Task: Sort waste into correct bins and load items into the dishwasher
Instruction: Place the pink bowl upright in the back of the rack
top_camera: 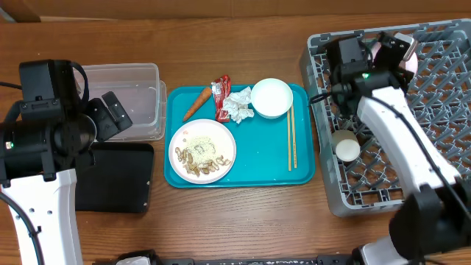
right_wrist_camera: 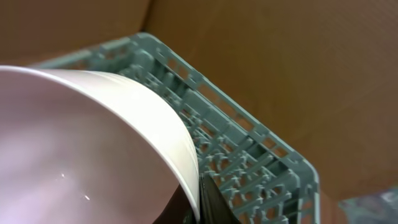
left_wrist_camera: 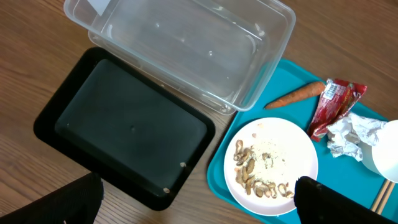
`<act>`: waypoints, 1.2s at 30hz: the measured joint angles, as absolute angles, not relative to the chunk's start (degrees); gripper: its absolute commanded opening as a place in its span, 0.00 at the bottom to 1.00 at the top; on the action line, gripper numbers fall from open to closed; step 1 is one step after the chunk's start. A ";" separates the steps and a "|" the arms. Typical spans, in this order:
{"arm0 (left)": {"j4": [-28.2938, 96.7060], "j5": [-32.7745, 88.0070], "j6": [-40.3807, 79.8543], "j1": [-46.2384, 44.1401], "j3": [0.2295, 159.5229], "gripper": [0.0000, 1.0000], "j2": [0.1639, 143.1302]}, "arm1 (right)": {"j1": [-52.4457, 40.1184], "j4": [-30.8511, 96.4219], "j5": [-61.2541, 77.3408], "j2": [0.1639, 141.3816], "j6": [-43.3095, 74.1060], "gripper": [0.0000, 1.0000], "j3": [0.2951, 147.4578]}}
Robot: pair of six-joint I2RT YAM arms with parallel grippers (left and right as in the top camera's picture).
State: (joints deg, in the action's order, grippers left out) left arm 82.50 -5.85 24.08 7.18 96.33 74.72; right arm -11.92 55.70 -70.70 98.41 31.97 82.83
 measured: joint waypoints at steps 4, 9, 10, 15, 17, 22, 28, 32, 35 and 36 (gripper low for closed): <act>82.50 -5.85 24.08 7.18 96.33 1.00 74.72 | -8.05 55.72 -71.31 103.31 31.94 0.04 82.70; 82.52 -5.85 24.08 7.18 96.33 1.00 74.72 | -5.76 54.98 -70.91 105.49 31.94 0.04 81.93; 82.50 -5.85 24.08 7.18 96.33 1.00 74.72 | -5.76 54.04 -71.46 105.58 31.83 0.04 81.93; 82.52 -5.85 24.08 7.18 96.33 1.00 74.72 | -5.06 46.72 -71.59 105.62 28.08 0.04 81.91; 82.50 -5.85 24.08 7.18 96.33 1.00 74.72 | -4.43 45.56 -70.87 105.67 26.46 0.04 81.91; 82.50 -5.85 24.08 7.18 96.33 1.00 74.72 | -3.03 44.45 -70.74 106.91 22.85 0.04 81.91; 82.50 -5.85 24.08 7.18 96.33 1.00 74.72 | -3.05 44.16 -71.05 110.21 20.29 0.04 81.91; 82.50 -5.85 24.08 7.18 96.33 1.00 74.72 | -3.51 44.21 -73.60 111.66 19.25 0.04 81.91; 82.50 -5.85 24.08 7.18 96.33 1.00 74.72 | -5.10 44.10 -74.94 111.83 18.68 0.04 81.91; 82.52 -5.85 24.08 7.18 96.33 1.00 74.72 | -5.76 43.99 -74.85 111.83 18.46 0.04 81.91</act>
